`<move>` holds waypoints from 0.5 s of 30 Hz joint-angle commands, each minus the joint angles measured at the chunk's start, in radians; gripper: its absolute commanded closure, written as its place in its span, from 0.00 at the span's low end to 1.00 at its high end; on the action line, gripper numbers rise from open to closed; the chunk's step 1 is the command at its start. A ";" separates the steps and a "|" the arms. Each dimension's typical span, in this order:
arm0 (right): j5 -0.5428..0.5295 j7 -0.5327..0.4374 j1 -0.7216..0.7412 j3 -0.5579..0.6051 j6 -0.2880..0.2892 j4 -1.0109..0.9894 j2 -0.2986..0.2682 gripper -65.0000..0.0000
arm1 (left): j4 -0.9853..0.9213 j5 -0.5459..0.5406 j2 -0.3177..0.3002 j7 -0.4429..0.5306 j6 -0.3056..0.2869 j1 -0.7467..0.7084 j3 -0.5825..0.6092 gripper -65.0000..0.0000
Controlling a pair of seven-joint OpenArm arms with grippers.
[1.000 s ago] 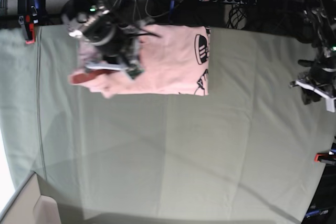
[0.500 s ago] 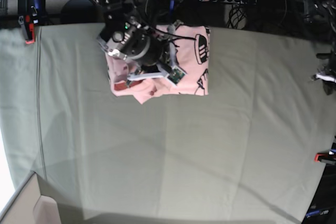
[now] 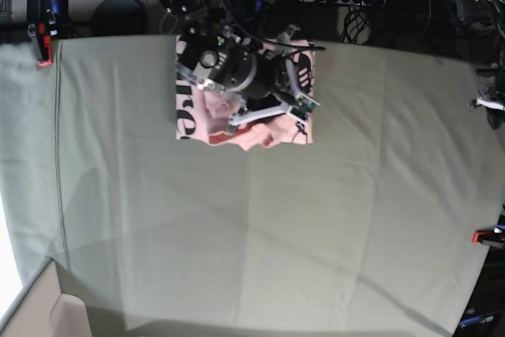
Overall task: Layout the t-shirt on the table in an organized manner, then fold the t-shirt properly
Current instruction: 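Lift the strip end with the right gripper and fold it over the stack, then press and smooth the folded stack with the right gripper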
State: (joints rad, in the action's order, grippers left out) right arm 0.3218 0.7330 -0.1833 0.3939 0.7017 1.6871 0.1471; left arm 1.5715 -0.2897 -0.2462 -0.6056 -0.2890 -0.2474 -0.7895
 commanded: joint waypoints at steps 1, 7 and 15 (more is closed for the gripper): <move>-0.013 -0.020 0.001 0.004 -0.004 0.026 0.010 0.65 | 0.011 -0.007 -0.017 0.022 -0.002 0.009 -0.006 0.73; -0.016 -0.026 -0.023 -0.006 -0.004 0.166 0.010 0.39 | 0.010 -0.006 -0.015 0.022 -0.002 0.015 -0.005 0.73; -0.016 -0.022 -0.069 -0.163 -0.004 0.339 0.010 0.40 | 0.007 -0.004 -0.012 0.017 -0.002 0.039 0.003 0.73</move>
State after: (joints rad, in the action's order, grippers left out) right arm 0.3099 0.7372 -0.2619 0.2264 0.7025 2.0041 0.1501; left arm 1.5642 -0.2874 -0.2417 -0.6125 -0.2886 -0.2226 -0.7834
